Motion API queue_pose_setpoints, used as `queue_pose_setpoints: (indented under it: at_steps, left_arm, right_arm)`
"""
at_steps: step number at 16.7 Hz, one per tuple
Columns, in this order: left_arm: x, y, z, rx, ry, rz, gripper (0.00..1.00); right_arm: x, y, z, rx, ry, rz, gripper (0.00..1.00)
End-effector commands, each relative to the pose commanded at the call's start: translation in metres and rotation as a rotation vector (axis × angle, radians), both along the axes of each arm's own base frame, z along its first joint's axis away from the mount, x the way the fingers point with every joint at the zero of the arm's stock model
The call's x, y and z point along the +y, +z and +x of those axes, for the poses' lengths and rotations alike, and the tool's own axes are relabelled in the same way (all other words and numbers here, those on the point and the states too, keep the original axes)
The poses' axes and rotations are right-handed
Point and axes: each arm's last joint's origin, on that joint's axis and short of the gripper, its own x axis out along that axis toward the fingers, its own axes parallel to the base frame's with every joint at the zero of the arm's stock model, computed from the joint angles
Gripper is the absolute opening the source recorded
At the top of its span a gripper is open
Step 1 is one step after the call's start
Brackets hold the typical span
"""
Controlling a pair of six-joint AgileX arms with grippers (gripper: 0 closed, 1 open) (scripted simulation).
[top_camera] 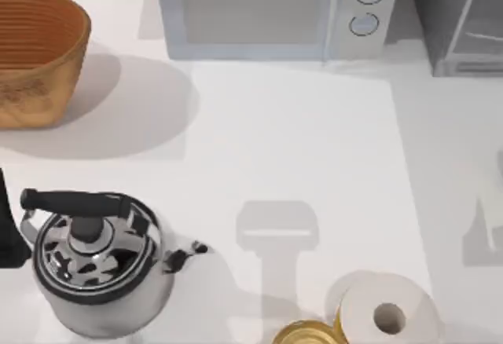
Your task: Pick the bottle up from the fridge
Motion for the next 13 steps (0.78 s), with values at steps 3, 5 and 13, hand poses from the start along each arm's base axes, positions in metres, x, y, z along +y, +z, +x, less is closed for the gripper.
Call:
queue_pose_setpoints:
  at_steps: [3, 5, 13]
  left_arm:
    - [0.0, 0.0, 0.0, 0.0, 0.0, 0.0, 1.0]
    - [0.0, 0.0, 0.0, 0.0, 0.0, 0.0, 1.0]
    - [0.0, 0.0, 0.0, 0.0, 0.0, 0.0, 1.0]
  right_arm:
    - [0.0, 0.001, 0.001, -0.001, -0.002, 0.0, 1.0]
    - [-0.002, 0.004, 0.003, -0.008, -0.008, -0.003, 1.0]
    - [-0.026, 0.019, 0.046, -0.028, 0.0, -0.021, 1.0]
